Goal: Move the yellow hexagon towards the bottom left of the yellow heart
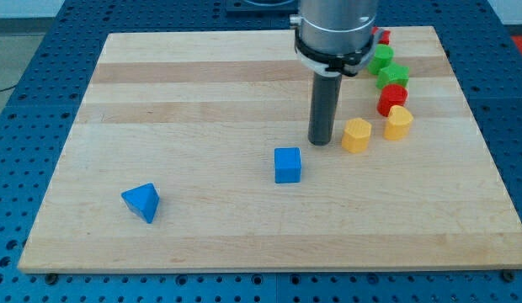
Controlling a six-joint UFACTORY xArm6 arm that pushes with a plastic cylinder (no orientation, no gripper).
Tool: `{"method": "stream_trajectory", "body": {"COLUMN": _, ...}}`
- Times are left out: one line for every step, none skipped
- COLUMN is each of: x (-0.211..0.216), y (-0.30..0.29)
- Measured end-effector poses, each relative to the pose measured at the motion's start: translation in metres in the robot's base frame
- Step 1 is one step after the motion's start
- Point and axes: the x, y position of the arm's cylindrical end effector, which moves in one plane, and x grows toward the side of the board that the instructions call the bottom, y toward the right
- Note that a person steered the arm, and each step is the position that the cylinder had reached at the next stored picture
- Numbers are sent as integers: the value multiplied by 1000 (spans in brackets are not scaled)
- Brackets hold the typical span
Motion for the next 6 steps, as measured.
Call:
{"method": "stream_trajectory", "body": {"x": -9, "y": 1}}
{"method": "stream_trajectory", "body": {"x": -7, "y": 14}}
{"method": "stream_trajectory", "body": {"x": 0, "y": 37}}
{"method": "stream_trajectory", "body": {"x": 2, "y": 45}}
{"method": "stream_trajectory", "body": {"x": 4, "y": 39}}
{"method": "stream_trajectory", "body": {"x": -13, "y": 38}}
